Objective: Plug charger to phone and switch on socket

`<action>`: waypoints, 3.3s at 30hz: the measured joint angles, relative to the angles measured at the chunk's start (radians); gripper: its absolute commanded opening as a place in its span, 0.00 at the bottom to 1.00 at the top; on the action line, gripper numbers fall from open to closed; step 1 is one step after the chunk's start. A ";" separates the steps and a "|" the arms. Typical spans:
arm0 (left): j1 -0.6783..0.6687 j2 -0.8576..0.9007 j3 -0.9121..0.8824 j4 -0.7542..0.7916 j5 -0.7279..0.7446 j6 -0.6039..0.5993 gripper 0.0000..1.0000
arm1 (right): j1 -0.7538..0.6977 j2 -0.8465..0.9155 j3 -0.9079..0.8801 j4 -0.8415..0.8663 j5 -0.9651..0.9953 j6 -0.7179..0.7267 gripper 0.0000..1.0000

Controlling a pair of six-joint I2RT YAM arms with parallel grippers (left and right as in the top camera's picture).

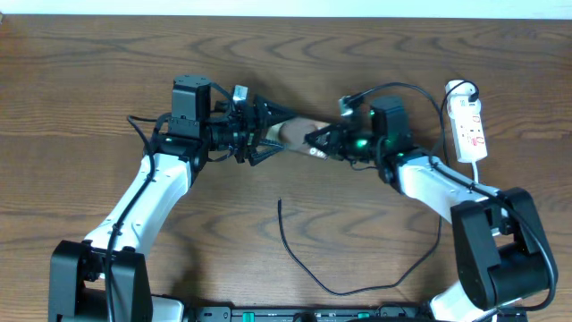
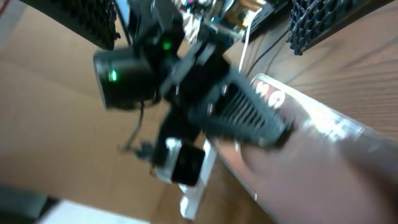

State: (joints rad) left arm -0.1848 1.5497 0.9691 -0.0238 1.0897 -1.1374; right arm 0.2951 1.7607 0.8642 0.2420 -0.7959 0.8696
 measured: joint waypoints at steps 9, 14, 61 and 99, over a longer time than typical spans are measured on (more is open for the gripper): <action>0.019 -0.002 0.000 0.026 0.026 0.111 0.84 | -0.094 0.000 0.000 0.160 0.010 0.381 0.01; 0.069 -0.002 0.000 0.027 -0.022 0.143 0.85 | -0.103 0.000 0.000 0.285 0.010 0.519 0.01; 0.092 0.029 0.000 0.189 -0.494 -0.281 0.85 | 0.270 0.000 0.000 0.578 0.321 0.989 0.01; 0.092 0.029 0.000 0.188 -0.485 -0.271 0.30 | 0.302 0.000 0.000 0.547 0.332 1.118 0.02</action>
State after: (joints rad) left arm -0.0925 1.5787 0.9691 0.1642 0.6048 -1.4082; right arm 0.5968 1.7607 0.8639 0.7887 -0.4644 1.9877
